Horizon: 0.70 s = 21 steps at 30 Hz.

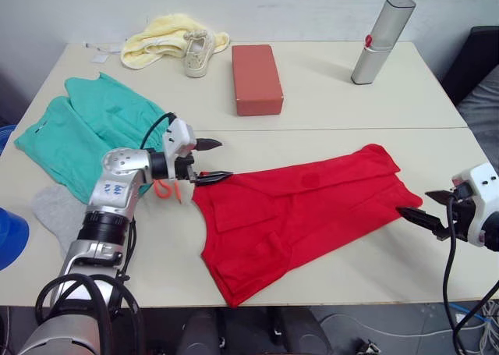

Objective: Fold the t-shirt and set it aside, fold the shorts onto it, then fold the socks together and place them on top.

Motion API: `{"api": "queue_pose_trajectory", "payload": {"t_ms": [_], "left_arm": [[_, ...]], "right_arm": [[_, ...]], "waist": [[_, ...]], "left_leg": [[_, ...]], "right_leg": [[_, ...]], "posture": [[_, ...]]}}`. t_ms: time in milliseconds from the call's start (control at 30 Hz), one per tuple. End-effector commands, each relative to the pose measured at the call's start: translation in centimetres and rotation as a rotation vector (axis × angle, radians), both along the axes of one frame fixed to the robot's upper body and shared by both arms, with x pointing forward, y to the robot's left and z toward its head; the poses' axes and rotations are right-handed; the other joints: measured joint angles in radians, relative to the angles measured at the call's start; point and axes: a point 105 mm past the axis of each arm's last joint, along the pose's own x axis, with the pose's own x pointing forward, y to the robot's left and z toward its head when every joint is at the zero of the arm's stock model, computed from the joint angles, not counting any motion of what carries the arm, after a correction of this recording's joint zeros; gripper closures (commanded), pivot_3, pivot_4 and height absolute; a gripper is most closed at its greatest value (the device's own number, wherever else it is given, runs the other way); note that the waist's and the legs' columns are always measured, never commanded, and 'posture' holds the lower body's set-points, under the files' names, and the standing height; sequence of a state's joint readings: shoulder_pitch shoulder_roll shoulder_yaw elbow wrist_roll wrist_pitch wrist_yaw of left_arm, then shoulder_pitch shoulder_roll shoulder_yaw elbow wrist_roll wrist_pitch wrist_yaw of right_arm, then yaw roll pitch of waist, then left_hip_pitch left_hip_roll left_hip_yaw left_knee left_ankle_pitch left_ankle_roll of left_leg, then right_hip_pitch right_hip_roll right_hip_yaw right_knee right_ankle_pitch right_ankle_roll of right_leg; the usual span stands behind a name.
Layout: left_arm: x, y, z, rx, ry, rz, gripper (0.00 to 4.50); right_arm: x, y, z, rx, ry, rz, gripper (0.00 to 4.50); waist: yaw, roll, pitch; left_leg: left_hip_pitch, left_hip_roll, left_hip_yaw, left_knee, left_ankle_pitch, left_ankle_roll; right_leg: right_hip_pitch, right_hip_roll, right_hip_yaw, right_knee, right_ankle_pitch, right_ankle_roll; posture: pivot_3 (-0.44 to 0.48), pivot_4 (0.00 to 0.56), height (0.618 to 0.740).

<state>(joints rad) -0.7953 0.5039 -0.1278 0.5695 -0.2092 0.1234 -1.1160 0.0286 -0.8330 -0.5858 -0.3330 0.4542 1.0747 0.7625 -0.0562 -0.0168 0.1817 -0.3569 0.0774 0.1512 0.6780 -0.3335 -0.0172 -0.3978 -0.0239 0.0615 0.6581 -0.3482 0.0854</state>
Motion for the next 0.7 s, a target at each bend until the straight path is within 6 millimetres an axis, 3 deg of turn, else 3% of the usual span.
{"api": "queue_pose_trajectory", "payload": {"t_ms": [33,300,500,567,700], "left_arm": [[1.2,-0.2,0.0,0.085,-0.015,-0.002,0.00],[2.0,-1.0,-1.6,0.229,0.028,-0.038,0.00],[1.8,-0.6,-2.8,0.260,0.075,-0.038,0.00],[1.7,-0.4,-3.2,0.262,0.081,-0.034,0.41],[0.9,0.3,-4.0,0.250,0.136,-0.051,1.40]], "right_arm": [[-0.8,-0.2,0.2,0.053,0.027,-0.115,0.01],[0.3,-0.9,-1.8,0.254,0.107,-0.324,0.01],[1.2,0.3,-3.1,0.274,0.147,-0.291,0.01],[1.8,0.3,-3.3,0.280,0.141,-0.298,0.18],[3.3,0.2,-3.6,0.295,0.107,-0.321,1.15]], "waist": [[0.001,0.000,0.000],[0.004,0.000,0.000],[0.002,-0.001,-0.001],[0.001,-0.004,-0.002],[-0.006,-0.009,-0.005]], "left_leg": [[0.000,0.000,0.000,0.000,0.000,0.000],[-0.014,-0.002,0.002,0.002,0.001,0.002],[-0.014,-0.003,0.002,0.003,0.001,0.002],[-0.014,-0.003,0.003,0.003,0.001,0.003],[-0.013,-0.003,0.003,0.003,0.001,0.003]], "right_leg": [[0.000,0.000,0.000,0.000,0.000,0.000],[-0.016,-0.001,-0.001,0.003,0.000,0.001],[-0.016,-0.001,-0.002,0.003,0.001,0.002],[-0.015,-0.001,-0.002,0.003,0.002,0.003],[-0.015,-0.001,-0.001,0.003,0.002,0.003]], "posture": [[0.000,0.150,0.740],[0.000,0.150,0.740],[0.000,0.150,0.740],[0.000,0.150,0.740],[0.000,0.150,0.740]]}}
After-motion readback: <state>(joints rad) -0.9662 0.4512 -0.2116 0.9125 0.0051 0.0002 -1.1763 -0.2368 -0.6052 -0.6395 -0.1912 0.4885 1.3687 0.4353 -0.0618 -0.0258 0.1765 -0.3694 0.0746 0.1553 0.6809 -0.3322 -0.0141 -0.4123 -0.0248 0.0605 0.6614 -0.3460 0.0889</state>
